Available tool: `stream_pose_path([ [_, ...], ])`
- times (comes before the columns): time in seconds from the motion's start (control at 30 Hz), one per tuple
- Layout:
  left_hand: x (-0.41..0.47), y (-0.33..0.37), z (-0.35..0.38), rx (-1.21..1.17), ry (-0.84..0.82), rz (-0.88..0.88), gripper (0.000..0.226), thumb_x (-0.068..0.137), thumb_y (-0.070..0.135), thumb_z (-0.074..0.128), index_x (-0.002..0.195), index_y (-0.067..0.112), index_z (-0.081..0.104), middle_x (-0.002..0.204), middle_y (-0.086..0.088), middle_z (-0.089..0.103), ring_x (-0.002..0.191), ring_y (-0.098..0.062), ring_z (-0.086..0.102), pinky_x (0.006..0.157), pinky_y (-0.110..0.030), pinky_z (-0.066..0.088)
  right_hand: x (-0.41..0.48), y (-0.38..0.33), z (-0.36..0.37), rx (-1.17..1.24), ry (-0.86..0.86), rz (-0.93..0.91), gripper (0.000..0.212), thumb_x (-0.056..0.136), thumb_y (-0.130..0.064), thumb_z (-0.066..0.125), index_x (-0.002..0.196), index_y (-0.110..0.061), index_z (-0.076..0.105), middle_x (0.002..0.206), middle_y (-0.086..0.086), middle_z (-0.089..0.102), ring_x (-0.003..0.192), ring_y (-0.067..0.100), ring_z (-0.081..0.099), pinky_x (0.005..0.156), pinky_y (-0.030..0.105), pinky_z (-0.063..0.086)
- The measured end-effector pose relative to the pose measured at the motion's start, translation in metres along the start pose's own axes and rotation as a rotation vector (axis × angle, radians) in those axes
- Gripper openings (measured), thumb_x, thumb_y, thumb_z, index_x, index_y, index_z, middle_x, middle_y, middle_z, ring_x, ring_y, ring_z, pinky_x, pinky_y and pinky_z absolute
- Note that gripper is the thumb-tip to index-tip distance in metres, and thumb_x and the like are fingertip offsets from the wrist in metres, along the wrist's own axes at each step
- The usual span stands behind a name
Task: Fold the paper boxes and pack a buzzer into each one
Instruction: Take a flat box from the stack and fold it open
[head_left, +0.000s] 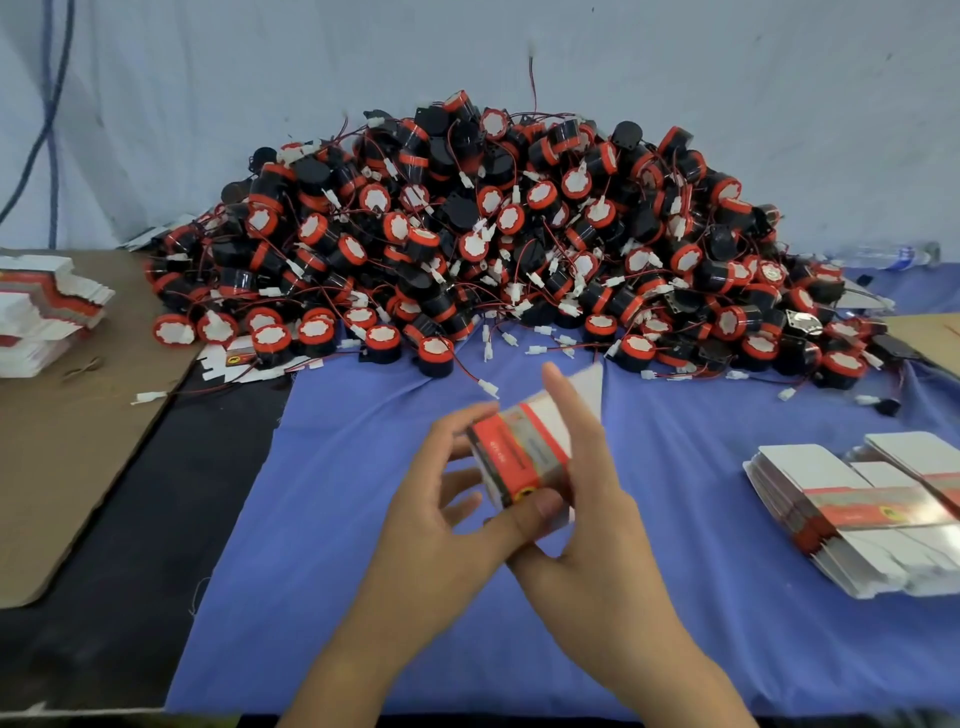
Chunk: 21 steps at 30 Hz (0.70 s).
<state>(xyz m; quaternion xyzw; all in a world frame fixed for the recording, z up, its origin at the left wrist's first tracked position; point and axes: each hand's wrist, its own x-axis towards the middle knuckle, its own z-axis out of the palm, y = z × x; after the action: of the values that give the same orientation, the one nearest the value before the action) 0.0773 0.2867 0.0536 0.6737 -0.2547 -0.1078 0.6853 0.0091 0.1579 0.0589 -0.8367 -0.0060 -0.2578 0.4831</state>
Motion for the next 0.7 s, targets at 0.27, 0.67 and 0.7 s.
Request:
stream_pose_path([
  [0.27,0.011,-0.011,-0.02,-0.143,0.008,-0.065,0.062,0.075,0.017,0.081,0.131,0.032,0.057,0.124,0.006,0.07,0.111,-0.017,0.071,0.084,-0.022,0.058,0.003,0.02,-0.012,-0.044,0.219,0.076,0.122,0.068,-0.034,0.096,0.157,-0.054,0.015,0.15,-0.022,0.037,0.143,0.002,0.037,0.114,0.015,0.034],
  [0.67,0.022,-0.084,-0.025,0.586,-0.198,-0.203,0.052,0.089,0.026,0.077,0.118,0.059,0.049,0.123,0.017,0.055,0.123,-0.005,0.048,0.107,-0.029,0.042,-0.023,0.106,0.01,-0.404,-0.06,0.392,0.03,0.087,-0.037,0.076,0.095,-0.049,0.049,0.098,-0.037,0.057,0.104,-0.005,0.044,0.083,0.021,0.033],
  [0.7,0.021,-0.084,-0.027,0.586,-0.215,-0.212,0.052,0.087,0.026,0.079,0.117,0.058,0.05,0.123,0.017,0.056,0.121,-0.001,0.05,0.106,-0.026,0.043,-0.024,0.109,0.01,-0.426,-0.079,0.373,0.028,0.087,-0.042,0.074,0.097,-0.049,0.049,0.101,-0.037,0.057,0.106,-0.005,0.043,0.086,0.021,0.031],
])
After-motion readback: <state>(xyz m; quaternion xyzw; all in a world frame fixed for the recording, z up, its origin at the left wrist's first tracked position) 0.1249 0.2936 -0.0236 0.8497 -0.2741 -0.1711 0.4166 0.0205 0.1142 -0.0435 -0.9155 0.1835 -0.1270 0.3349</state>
